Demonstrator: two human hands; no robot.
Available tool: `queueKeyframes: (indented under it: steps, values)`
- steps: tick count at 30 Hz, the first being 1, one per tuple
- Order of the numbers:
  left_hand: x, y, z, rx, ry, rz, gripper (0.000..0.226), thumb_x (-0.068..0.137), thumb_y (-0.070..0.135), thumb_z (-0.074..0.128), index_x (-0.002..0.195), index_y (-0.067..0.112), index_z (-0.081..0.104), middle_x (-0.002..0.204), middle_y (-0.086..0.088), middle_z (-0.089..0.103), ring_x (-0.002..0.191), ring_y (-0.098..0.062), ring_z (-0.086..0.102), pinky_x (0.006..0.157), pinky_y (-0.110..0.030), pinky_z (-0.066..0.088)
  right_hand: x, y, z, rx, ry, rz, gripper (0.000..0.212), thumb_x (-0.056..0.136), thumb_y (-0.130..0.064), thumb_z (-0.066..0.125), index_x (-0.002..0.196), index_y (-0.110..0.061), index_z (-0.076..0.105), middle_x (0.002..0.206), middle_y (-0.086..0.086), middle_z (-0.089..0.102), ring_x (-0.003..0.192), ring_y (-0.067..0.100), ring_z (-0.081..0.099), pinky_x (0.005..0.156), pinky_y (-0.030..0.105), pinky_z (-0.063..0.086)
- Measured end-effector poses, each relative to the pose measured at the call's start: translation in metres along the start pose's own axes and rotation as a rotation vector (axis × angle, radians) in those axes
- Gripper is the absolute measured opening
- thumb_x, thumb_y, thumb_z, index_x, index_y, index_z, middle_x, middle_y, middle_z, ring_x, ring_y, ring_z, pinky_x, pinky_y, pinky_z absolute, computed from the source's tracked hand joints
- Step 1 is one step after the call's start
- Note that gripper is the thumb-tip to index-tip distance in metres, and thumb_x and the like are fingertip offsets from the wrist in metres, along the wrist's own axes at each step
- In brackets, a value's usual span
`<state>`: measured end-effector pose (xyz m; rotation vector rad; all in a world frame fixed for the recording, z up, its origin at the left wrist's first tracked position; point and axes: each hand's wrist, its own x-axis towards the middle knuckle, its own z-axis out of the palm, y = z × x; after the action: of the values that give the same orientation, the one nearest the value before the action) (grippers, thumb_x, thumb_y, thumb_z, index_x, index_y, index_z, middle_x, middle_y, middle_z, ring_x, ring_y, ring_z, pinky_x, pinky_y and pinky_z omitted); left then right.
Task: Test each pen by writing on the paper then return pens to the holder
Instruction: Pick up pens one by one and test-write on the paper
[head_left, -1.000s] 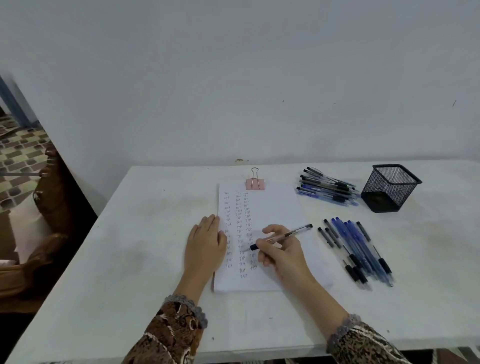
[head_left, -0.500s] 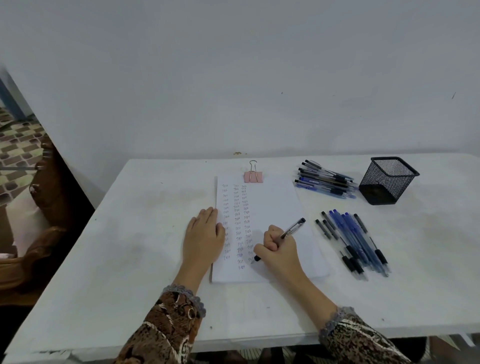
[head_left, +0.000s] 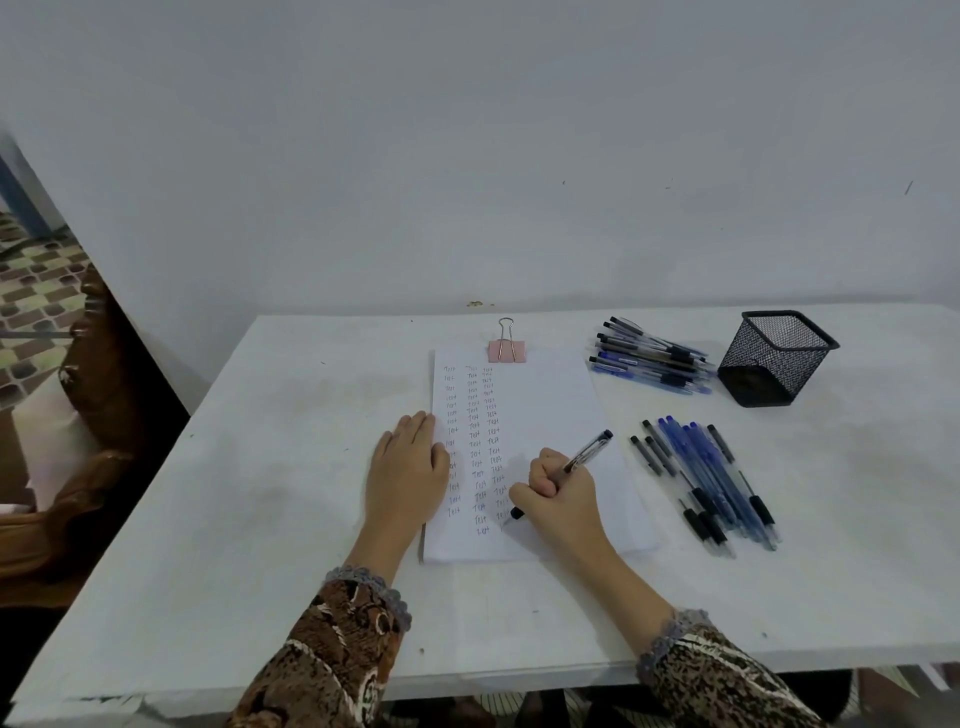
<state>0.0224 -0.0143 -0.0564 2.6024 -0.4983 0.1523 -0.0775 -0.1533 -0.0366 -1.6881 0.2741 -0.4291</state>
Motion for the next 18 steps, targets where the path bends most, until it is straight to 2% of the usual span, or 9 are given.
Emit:
queueKeyframes:
  steps: [5,14,18]
  values:
    - [0.001,-0.001,0.0016,0.005,-0.01,-0.002,0.048,0.099,0.024,0.029,0.145,0.011,0.028,0.153,-0.001,0.026,0.143,-0.014,0.016,0.117,-0.03,0.008,0.0016,-0.0001,0.0005,0.006,-0.006,0.013,0.05,0.064,0.012,0.053,0.047,-0.023,0.022,0.051,-0.013,0.025,0.051,0.005,0.022,0.05,0.013,0.021]
    - [0.0006,-0.001,0.0011,-0.003,-0.007,-0.004,0.048,0.099,0.024,0.029,0.145,0.012,0.028,0.153,-0.001,0.025,0.142,-0.013,0.017,0.117,-0.03,0.007,0.0004,-0.0026,-0.0004,-0.027,0.026,0.003,0.052,0.067,0.017,0.052,0.048,-0.02,0.021,0.055,-0.011,0.022,0.049,0.003,0.023,0.049,0.013,0.021]
    - [0.0009,-0.0002,0.0013,-0.005,-0.007,-0.005,0.048,0.099,0.024,0.028,0.145,0.012,0.027,0.153,0.0,0.024,0.143,-0.013,0.014,0.116,-0.029,0.006,0.0006,-0.0046,-0.0018,-0.03,-0.012,0.006,0.051,0.067,0.017,0.052,0.05,-0.019,0.021,0.059,-0.007,0.022,0.049,0.004,0.022,0.048,0.012,0.021]
